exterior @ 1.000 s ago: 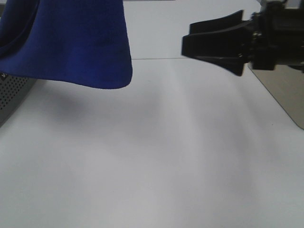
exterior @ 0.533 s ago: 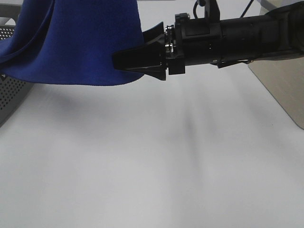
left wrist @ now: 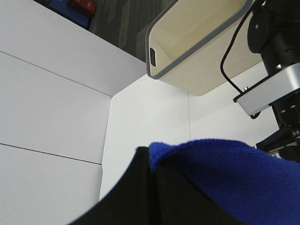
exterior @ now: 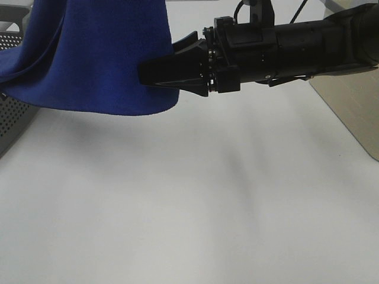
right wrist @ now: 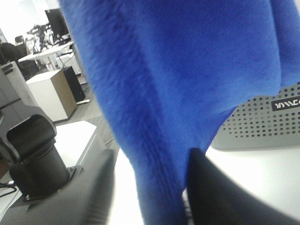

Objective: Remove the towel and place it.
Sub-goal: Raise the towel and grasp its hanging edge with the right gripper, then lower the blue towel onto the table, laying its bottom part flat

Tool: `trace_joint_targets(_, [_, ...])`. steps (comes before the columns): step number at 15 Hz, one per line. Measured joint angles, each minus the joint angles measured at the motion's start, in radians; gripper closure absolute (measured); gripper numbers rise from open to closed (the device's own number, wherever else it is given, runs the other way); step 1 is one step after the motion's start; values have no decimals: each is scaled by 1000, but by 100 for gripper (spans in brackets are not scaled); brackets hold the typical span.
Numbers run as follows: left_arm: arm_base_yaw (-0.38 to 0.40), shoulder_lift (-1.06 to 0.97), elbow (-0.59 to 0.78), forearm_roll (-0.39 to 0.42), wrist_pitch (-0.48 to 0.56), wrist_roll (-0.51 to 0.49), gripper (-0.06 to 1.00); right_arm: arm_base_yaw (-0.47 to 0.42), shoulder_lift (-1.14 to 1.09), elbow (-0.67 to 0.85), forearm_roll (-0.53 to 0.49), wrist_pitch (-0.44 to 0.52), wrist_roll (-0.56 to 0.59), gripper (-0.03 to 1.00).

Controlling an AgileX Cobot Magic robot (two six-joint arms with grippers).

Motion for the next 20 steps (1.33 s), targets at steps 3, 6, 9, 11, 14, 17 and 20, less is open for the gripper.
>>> trace_joint_targets(3, [0, 0, 0, 10, 0, 0, 94, 0, 0, 0, -38, 0, 49, 95])
trace_joint_targets(6, [0, 0, 0, 11, 0, -1, 94, 0, 0, 0, -27, -2, 72, 95])
trace_joint_targets(9, [0, 0, 0, 11, 0, -2, 94, 0, 0, -35, -55, -82, 236, 95])
trace_joint_targets(11, [0, 8, 0, 12, 0, -2, 94, 0, -6, -108, -175, -100, 428, 95])
trace_joint_targets(14, [0, 33, 0, 23, -29, -3, 94, 0, -84, -287, -544, -180, 789, 95])
trace_joint_targets(17, [0, 73, 0, 30, -214, -7, 94, 0, -129, -629, -1119, -125, 1396, 95])
trace_joint_targets(20, [0, 137, 0, 30, -424, -51, 94, 0, -129, -852, -1398, -96, 1630, 95])
